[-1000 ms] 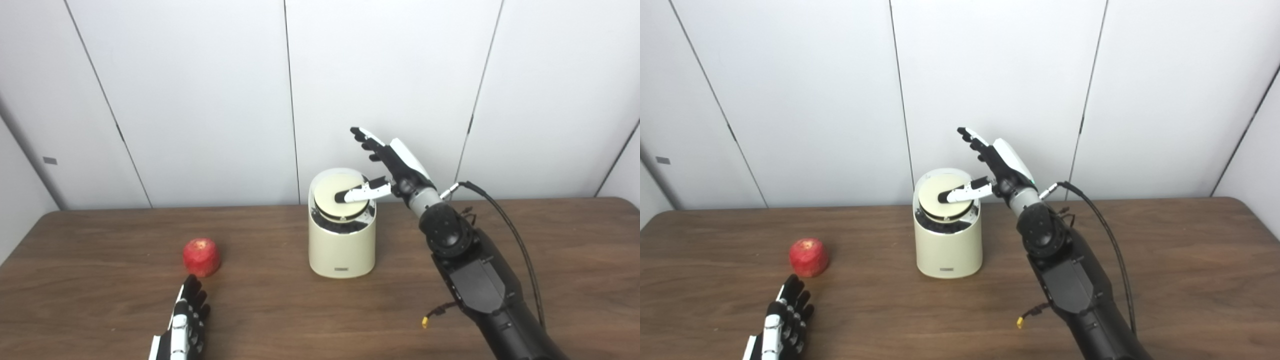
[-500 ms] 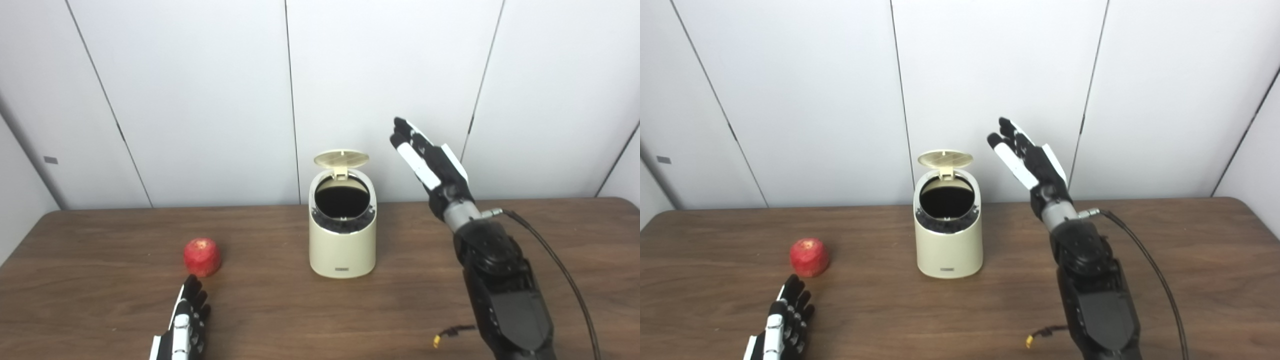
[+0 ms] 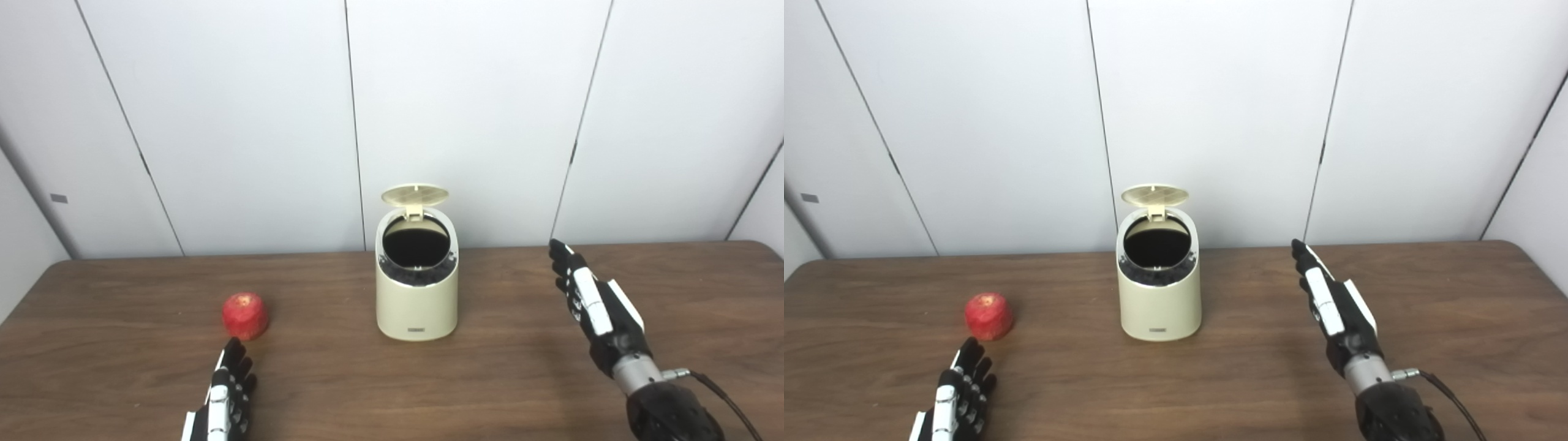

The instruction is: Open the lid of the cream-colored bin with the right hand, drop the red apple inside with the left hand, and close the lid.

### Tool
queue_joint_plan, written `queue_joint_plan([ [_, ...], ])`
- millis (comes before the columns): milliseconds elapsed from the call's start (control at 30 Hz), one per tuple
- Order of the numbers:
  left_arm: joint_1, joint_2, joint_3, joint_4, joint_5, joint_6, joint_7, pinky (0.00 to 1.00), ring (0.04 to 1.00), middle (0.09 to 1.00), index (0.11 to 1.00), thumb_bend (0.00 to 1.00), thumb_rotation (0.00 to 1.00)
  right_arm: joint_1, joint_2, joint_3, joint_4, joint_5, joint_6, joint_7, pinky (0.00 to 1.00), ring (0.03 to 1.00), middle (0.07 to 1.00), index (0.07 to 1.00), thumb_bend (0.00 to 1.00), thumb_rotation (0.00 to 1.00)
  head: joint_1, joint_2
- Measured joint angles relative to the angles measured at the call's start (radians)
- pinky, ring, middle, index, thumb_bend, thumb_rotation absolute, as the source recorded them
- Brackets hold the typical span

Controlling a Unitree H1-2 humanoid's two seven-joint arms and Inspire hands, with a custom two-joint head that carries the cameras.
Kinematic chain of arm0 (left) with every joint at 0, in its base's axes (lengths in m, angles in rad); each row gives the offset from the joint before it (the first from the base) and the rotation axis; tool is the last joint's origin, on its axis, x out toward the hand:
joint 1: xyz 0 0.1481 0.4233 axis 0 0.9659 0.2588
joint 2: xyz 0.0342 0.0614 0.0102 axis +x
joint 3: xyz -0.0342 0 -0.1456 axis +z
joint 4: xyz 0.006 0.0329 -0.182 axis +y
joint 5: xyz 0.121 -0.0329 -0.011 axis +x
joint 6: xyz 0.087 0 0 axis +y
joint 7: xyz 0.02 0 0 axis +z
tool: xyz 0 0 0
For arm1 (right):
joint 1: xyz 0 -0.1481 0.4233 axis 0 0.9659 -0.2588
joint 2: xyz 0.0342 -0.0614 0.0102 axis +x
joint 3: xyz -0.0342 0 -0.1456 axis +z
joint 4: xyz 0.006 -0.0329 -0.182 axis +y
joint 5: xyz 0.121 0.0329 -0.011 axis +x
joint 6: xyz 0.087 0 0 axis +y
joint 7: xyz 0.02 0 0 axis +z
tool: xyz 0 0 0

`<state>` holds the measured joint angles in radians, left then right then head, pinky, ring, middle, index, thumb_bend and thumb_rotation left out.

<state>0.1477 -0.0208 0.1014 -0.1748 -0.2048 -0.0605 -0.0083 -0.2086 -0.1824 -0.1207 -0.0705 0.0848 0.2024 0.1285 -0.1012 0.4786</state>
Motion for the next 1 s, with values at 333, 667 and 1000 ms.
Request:
queue_joint_plan([
  [333, 0.002, 0.028, 0.009, -0.003, -0.004, 0.009, -0.001, 1.00, 1.000, 1.000, 0.997, 0.51, 0.97, 0.113, 0.088, -0.027, -0.030, 0.057, -0.116, -0.025, 1.00, 1.000, 0.996, 0.980, 0.59, 1.00, -0.023, 0.032],
  [667, 0.002, 0.039, 0.008, -0.003, 0.005, 0.011, -0.003, 1.00, 0.998, 0.985, 0.974, 0.54, 0.92, 0.176, 0.125, -0.037, -0.057, 0.113, -0.136, -0.046, 1.00, 1.000, 1.000, 0.985, 0.59, 1.00, 0.082, 0.078],
  [1000, 0.003, 0.008, -0.011, -0.007, 0.092, 0.012, 0.037, 0.99, 0.969, 0.960, 0.954, 0.55, 0.83, 0.195, 0.084, -0.059, -0.056, 0.171, -0.137, -0.034, 1.00, 1.000, 1.000, 0.992, 0.58, 1.00, 0.284, 0.104],
])
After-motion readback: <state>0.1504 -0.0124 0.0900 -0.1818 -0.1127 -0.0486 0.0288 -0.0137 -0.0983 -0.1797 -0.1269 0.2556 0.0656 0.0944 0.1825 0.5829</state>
